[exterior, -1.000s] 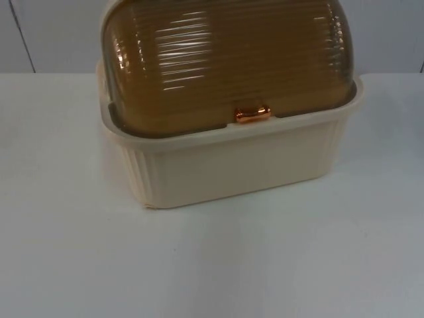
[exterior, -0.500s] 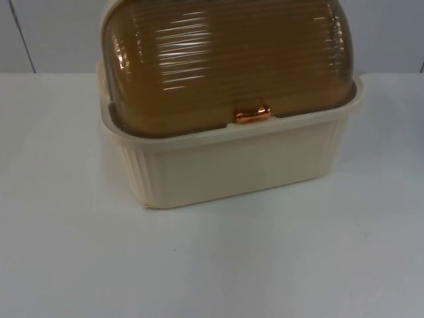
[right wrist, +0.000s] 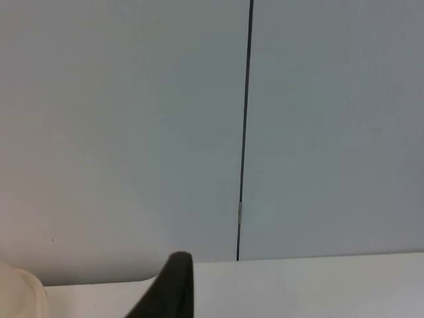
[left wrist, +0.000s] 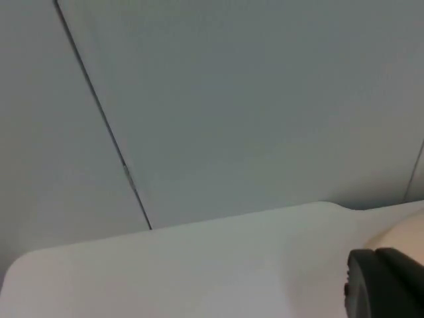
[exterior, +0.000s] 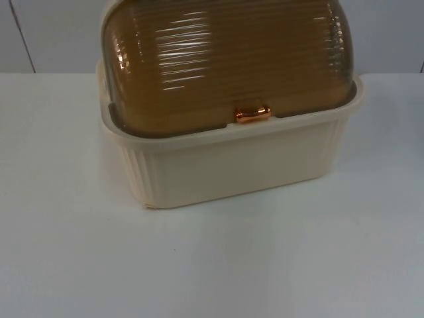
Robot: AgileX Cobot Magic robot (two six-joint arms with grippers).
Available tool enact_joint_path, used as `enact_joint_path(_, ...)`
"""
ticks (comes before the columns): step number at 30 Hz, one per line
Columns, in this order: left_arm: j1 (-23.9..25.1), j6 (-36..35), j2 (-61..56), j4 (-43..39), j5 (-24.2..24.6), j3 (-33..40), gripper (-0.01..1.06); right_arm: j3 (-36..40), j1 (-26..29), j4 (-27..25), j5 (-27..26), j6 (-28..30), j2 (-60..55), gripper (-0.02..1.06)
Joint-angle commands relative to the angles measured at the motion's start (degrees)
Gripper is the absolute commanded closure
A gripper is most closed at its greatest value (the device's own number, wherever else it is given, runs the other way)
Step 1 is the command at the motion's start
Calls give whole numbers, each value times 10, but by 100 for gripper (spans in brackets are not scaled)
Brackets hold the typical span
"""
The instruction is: Open the box lid with the left hand, place the block into the box with the right hand, then close the box lid with the left hand.
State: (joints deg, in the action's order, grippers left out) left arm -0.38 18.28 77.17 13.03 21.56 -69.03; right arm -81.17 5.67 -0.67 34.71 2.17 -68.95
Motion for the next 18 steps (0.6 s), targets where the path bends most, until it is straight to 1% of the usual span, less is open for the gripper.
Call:
enact_joint_path(1, -3, -17, 4, 10, 2, 4, 105, 3, -4, -1, 0, -2, 6, 1)
enact_joint_path(3, -3, -39, 11, 11, -2, 4, 105, 3, -4, -10, 1, -2, 6, 1)
enact_joint_path(8, -3, -42, 14, 31, -6, 4, 105, 3, -4, -10, 1, -2, 6, 1)
enact_joint_path(10, -3, -42, 14, 31, -6, 4, 97, 3, -4, -10, 1, -2, 6, 1)
enact_joint_path(11, -3, -42, 14, 31, -6, 4, 97, 3, -4, -10, 1, -2, 6, 1)
enact_joint_path(12, -3, -42, 14, 31, -6, 4, 88, 3, -4, -10, 3, -2, 6, 1)
enact_joint_path(13, -3, -42, 14, 31, -7, 4, 77, 3, -4, -10, 3, -2, 6, 1)
enact_joint_path(15, -3, -42, 12, 31, -8, 2, 52, 3, -4, -10, 3, -2, 6, 1)
enact_joint_path(16, -3, -42, 12, 31, -8, 2, 52, 3, -4, -10, 3, -2, 6, 1)
enact_joint_path(18, -3, -42, 6, 44, -19, 2, 22, 3, -4, -10, 3, -2, 6, 1)
